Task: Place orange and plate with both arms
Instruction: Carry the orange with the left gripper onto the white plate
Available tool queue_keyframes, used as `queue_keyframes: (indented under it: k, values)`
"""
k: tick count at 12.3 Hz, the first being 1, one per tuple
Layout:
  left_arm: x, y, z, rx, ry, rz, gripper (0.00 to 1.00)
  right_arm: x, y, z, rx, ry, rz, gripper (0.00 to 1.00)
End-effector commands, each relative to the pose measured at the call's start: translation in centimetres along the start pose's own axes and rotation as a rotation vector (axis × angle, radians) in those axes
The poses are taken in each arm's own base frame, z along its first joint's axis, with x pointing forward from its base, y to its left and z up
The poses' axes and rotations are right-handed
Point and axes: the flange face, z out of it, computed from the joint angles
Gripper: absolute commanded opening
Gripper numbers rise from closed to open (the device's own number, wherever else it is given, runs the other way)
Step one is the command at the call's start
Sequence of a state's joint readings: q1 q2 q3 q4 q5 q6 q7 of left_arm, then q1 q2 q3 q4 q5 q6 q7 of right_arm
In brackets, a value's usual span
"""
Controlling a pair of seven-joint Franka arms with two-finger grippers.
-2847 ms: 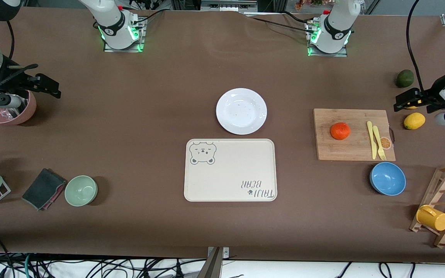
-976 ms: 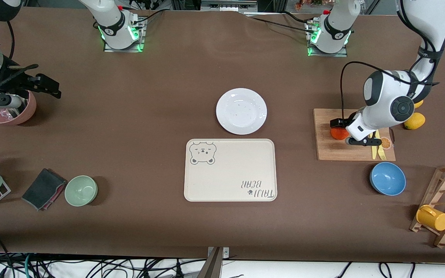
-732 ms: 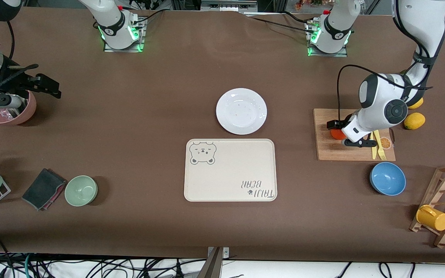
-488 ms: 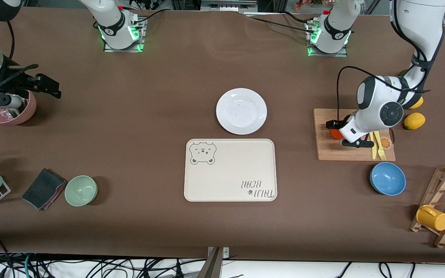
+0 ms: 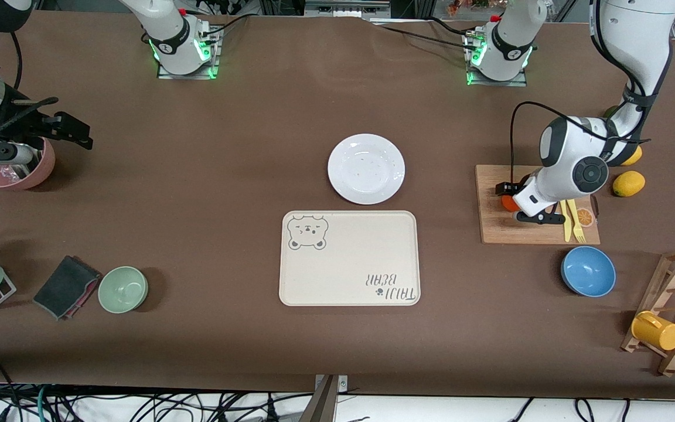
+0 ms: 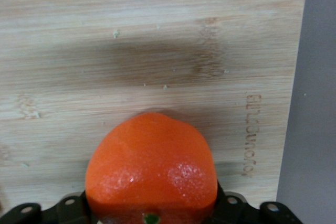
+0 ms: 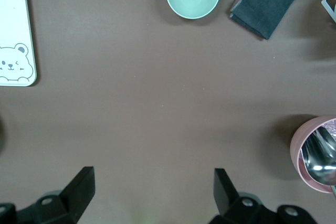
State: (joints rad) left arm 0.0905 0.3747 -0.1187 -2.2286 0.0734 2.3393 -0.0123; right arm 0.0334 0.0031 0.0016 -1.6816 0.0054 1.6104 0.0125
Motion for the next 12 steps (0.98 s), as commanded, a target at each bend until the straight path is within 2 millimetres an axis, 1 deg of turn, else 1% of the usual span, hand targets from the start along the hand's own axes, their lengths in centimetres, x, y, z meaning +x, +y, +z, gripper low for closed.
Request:
queue_keyframes:
  k: [1,2,3,4,5,6,8,11,12]
  values:
    - [0.2,0.1,-0.2,0.036,0.010,0.019,0.28,0.0,-0.2,-0.5,-0.009,0.005,-0.007,1.00]
    - [0.4,0.1,-1.0,0.038,0.016,0.017,0.25,-0.1,-0.3,-0.5,-0.009,0.004,-0.010,1.00]
    - [0.6,0.6,-2.9,0.044,0.027,0.006,0.25,-0.1,-0.2,-0.5,-0.009,0.004,-0.007,1.00]
    - [0.9,2.0,-4.0,0.045,0.008,-0.011,0.25,-0.1,-0.1,-0.5,-0.009,0.004,-0.005,1.00]
    - [1.2,4.2,-5.1,0.040,-0.007,-0.044,0.24,-0.1,-0.2,-0.5,-0.009,0.004,-0.007,1.00]
    - [1.2,7.0,-5.8,0.038,-0.010,-0.082,0.24,-0.1,-0.3,-0.5,-0.009,0.004,-0.008,1.00]
    - [0.5,14.4,-6.9,0.020,0.012,-0.151,0.23,-0.1,-0.3,-0.5,-0.009,0.002,-0.008,1.00]
    - [-1.7,25.8,-8.3,-0.024,0.033,-0.235,0.23,-0.1,-0.3,-0.5,-0.007,0.002,-0.008,1.00]
    - [-2.6,29.9,-7.9,-0.032,0.027,-0.253,0.23,-0.1,-0.3,-0.5,-0.007,0.002,-0.010,1.00]
